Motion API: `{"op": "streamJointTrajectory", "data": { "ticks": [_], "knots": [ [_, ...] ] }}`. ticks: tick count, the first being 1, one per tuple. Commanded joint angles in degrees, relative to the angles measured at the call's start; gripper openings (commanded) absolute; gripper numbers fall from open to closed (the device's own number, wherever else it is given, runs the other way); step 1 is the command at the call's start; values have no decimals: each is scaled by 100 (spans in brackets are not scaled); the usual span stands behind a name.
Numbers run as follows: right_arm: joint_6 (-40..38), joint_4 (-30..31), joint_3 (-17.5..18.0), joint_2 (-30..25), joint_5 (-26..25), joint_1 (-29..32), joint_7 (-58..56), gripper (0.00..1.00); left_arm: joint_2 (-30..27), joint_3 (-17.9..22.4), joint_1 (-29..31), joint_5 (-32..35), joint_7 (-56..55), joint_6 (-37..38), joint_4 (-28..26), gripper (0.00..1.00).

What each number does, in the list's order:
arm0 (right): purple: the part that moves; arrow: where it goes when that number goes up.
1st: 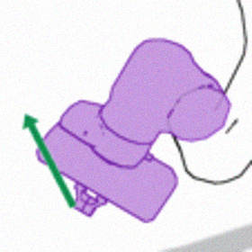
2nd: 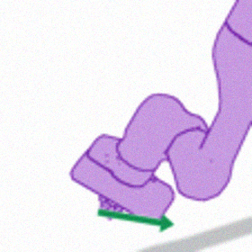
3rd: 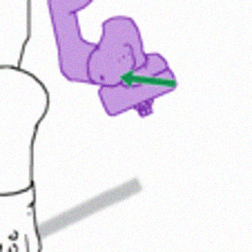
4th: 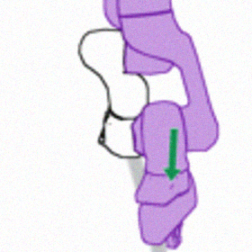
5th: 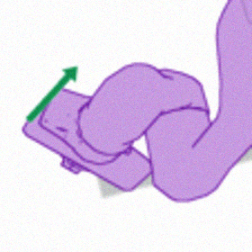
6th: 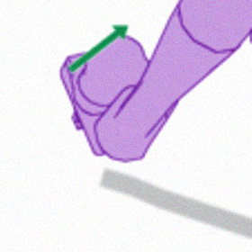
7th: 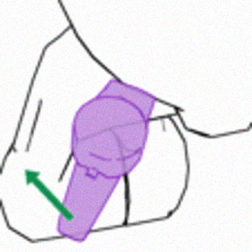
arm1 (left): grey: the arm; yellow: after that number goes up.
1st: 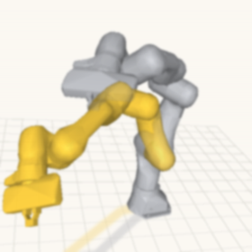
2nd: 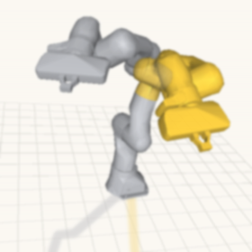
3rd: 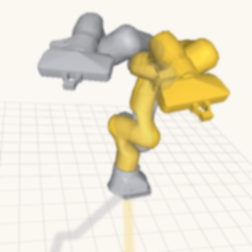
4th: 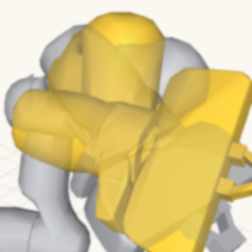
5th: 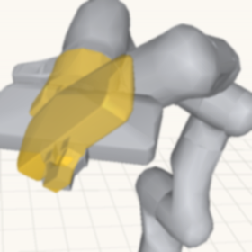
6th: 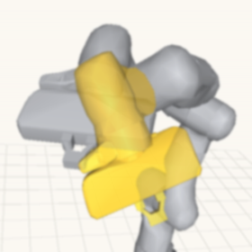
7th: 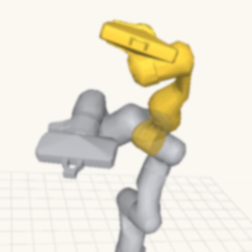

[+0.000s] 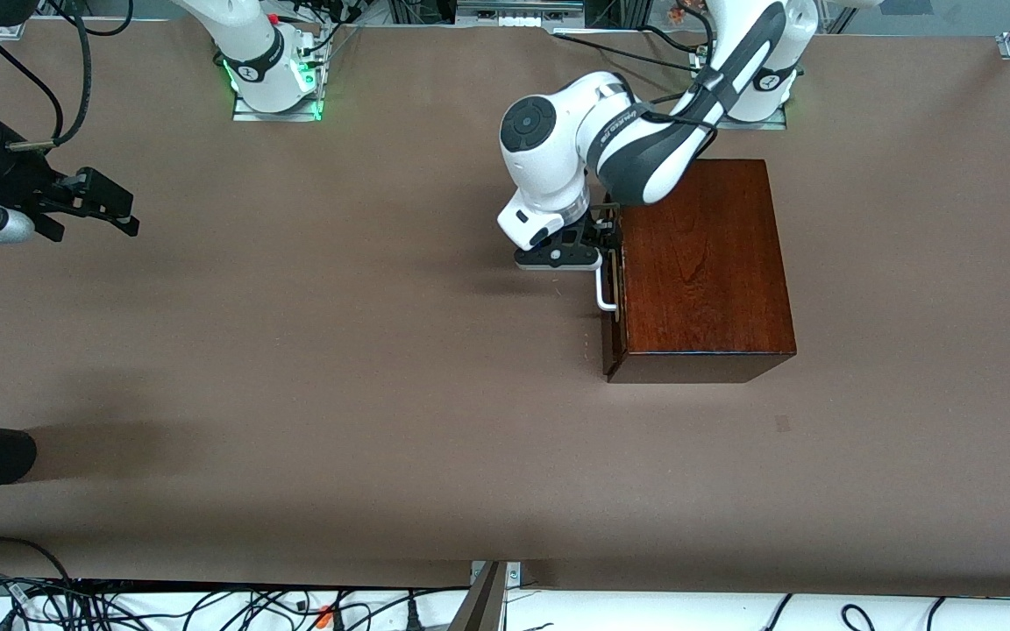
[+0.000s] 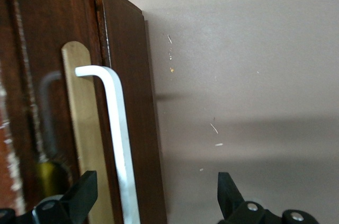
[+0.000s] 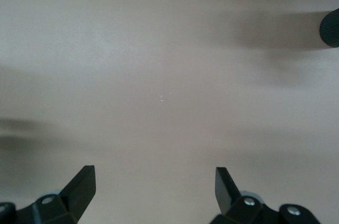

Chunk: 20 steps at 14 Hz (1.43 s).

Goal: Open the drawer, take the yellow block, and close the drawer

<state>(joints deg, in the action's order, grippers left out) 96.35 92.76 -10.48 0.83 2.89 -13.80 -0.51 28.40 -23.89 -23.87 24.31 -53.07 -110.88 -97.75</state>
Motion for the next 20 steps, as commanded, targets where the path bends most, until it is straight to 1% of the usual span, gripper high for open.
{"op": "streamJointTrajectory", "data": {
  "ticks": [1,3,5,9,12,18,20],
  "knots": [
    [-28,-109,2,31,-60,0,-19,100,157,-37,-30,363,-448,-91,28,100],
    [-28,-109,2,31,-60,0,-19,100,253,-46,-56,530,-668,-100,55,100],
    [-37,-109,2,31,-69,-9,-19,100,376,-37,-83,540,-958,-91,169,100],
    [-90,-100,11,75,-60,-18,25,100,508,-55,-109,584,-995,-91,327,100],
    [-46,-109,2,84,-60,8,-10,100,684,-63,-276,505,-1003,-91,669,100],
    [77,-109,11,110,10,-18,-19,100,1061,-72,-574,443,-1126,-91,1187,100],
    [112,-109,11,145,19,-18,-10,100,1202,-72,-636,304,-1126,-91,1364,100]
  ]
}}
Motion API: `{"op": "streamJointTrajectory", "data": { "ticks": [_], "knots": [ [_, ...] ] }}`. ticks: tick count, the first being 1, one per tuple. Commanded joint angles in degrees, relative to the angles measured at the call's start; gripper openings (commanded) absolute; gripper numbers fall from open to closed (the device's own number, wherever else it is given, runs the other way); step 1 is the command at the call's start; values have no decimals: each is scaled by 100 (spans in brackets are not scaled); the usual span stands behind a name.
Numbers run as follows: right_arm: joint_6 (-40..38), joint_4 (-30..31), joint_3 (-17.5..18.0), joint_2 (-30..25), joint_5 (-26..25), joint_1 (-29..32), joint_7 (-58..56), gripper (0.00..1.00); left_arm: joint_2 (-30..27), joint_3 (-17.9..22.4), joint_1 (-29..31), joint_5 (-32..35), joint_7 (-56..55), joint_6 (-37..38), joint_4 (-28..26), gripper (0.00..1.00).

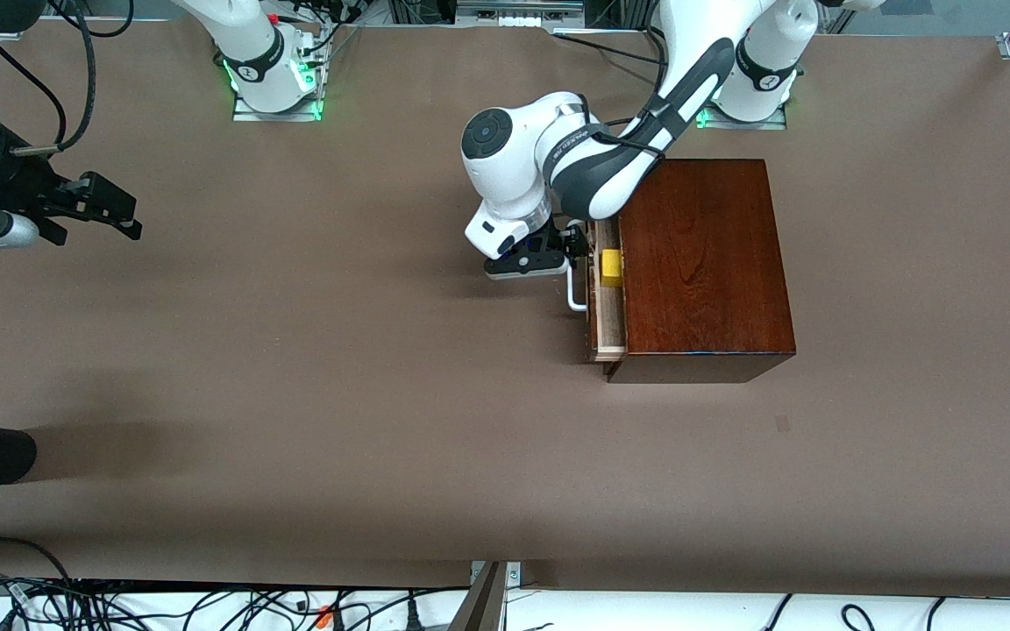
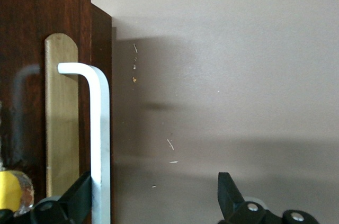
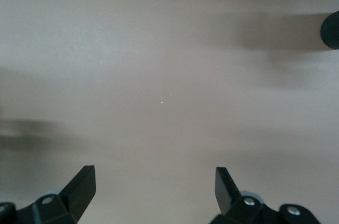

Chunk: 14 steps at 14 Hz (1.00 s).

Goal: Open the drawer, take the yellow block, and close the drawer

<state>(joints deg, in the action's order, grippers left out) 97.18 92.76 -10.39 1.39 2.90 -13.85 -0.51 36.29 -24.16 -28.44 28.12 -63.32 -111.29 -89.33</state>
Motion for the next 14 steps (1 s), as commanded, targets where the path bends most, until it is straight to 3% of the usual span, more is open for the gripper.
{"op": "streamJointTrajectory", "data": {
  "ticks": [1,14],
  "knots": [
    [90,-109,2,194,9,-4,-10,100,467,-45,-223,-114,-102,-51,608,100],
    [258,-82,-7,572,-52,-12,42,100,1214,-45,-759,-263,-400,-59,1856,100]
  ]
}}
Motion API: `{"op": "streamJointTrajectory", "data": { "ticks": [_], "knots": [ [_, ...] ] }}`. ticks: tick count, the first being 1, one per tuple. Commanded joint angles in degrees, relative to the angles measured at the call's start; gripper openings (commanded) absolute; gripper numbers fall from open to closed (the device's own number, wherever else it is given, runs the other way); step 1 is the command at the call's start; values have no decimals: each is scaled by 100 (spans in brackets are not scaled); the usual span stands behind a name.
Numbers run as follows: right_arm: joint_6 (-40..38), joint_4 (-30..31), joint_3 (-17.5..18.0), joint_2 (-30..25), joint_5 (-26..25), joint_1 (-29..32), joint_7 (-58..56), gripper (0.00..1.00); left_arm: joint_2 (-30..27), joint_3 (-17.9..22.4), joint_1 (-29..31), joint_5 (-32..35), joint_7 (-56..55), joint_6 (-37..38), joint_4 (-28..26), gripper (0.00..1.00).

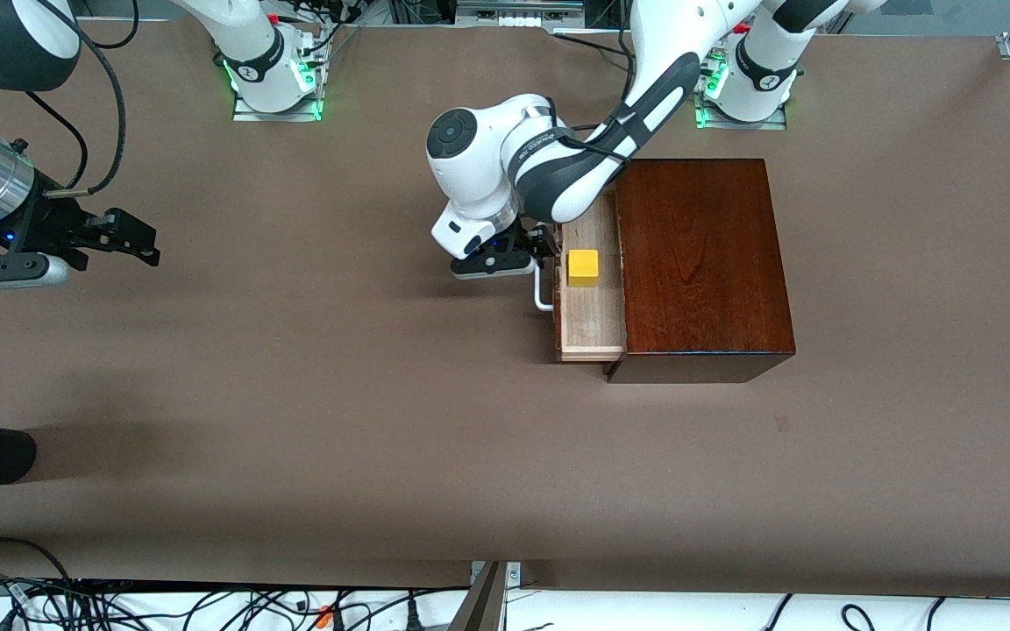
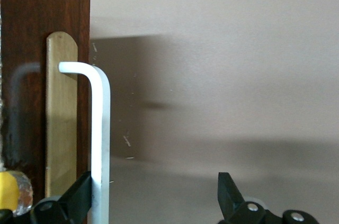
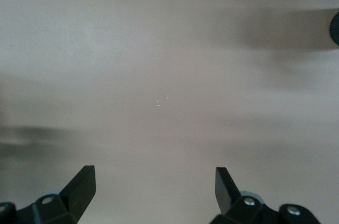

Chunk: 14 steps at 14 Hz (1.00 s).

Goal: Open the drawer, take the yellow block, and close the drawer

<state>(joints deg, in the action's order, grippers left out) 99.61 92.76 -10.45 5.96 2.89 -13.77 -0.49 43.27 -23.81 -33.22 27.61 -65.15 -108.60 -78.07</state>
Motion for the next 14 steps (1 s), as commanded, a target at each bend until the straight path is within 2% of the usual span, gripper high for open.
{"op": "streamJointTrajectory", "data": {
  "ticks": [1,5,8,10,14],
  "knots": [
    [-38,-83,8,220,-60,-29,57,100,586,-80,-308,-212,-261,-328,845,100],
    [-310,-91,26,230,1,-73,-65,100,701,-80,-370,-212,-446,-530,1092,100],
    [-530,-118,96,177,19,-91,-644,100,508,-89,-230,-229,-411,-452,1092,100],
    [-522,-118,87,159,19,-91,-655,100,140,-168,94,-482,-297,-129,1083,100],
    [-539,-127,105,124,28,-91,-664,100,-1019,-291,998,-1405,834,715,724,100]
  ]
}}
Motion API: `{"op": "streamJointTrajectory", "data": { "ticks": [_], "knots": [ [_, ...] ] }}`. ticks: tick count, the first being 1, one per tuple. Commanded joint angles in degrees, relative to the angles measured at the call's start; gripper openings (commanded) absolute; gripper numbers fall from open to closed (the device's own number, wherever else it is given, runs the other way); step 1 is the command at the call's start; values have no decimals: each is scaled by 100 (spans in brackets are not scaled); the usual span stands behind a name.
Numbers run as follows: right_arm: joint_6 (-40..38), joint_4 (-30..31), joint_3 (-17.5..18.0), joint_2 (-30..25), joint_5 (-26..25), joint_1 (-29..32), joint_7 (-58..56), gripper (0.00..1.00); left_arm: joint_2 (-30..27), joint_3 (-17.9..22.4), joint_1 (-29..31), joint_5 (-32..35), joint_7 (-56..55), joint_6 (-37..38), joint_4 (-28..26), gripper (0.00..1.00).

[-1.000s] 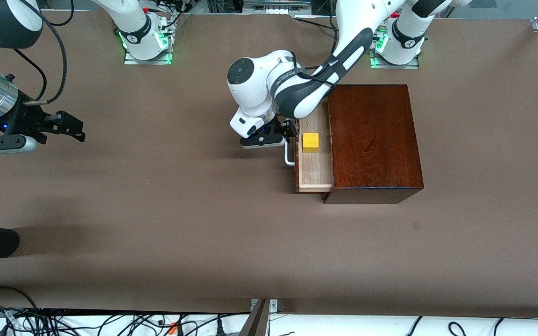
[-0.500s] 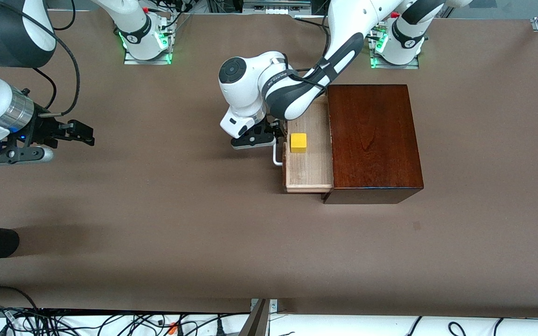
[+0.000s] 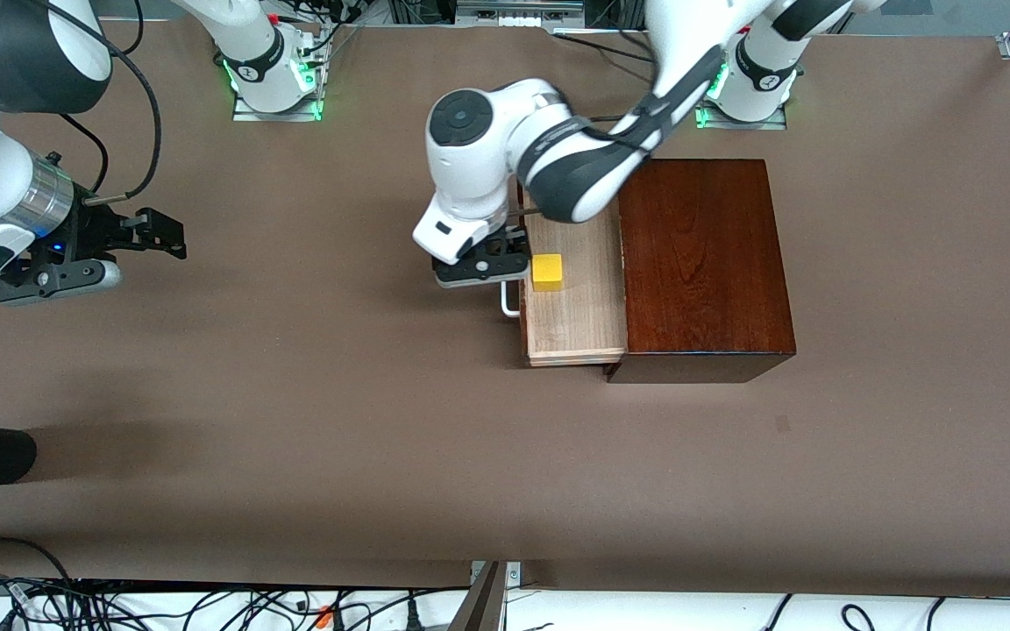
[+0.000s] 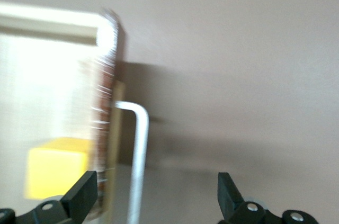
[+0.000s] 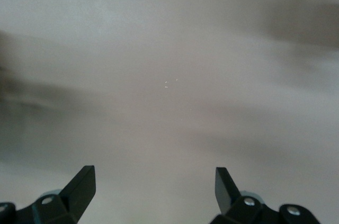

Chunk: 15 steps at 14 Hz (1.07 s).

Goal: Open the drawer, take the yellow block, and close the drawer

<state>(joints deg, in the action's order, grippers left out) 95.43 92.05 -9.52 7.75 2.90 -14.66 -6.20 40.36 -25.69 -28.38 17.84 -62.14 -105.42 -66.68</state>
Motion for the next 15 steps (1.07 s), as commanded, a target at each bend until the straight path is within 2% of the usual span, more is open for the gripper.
{"op": "streamJointTrajectory", "data": {
  "ticks": [1,2,4,8,10,12,15],
  "knots": [
    [-113,-73,20,-54,27,-19,-92,100,-1019,-112,778,-657,910,617,-546,100],
    [-104,-91,29,-54,35,-46,-92,100,-1274,-103,1059,-816,1314,837,-661,100],
    [-130,-117,291,-54,44,-46,-109,100,-1661,-112,1683,-992,2044,1163,-785,100],
    [-254,-126,1231,-2,35,-55,-276,100,-2111,-112,2818,-1336,3486,1682,-794,100],
    [-8,-109,1513,156,53,-160,-530,100,-2182,-112,3231,-1362,3856,1770,-794,100],
    [255,-73,1698,323,62,-405,-584,100,-2243,-112,3627,-1371,4339,1841,-785,100],
    [703,-73,1743,517,53,-1019,-584,100,-2427,-42,4181,-1573,5112,1876,-846,100]
  ]
}}
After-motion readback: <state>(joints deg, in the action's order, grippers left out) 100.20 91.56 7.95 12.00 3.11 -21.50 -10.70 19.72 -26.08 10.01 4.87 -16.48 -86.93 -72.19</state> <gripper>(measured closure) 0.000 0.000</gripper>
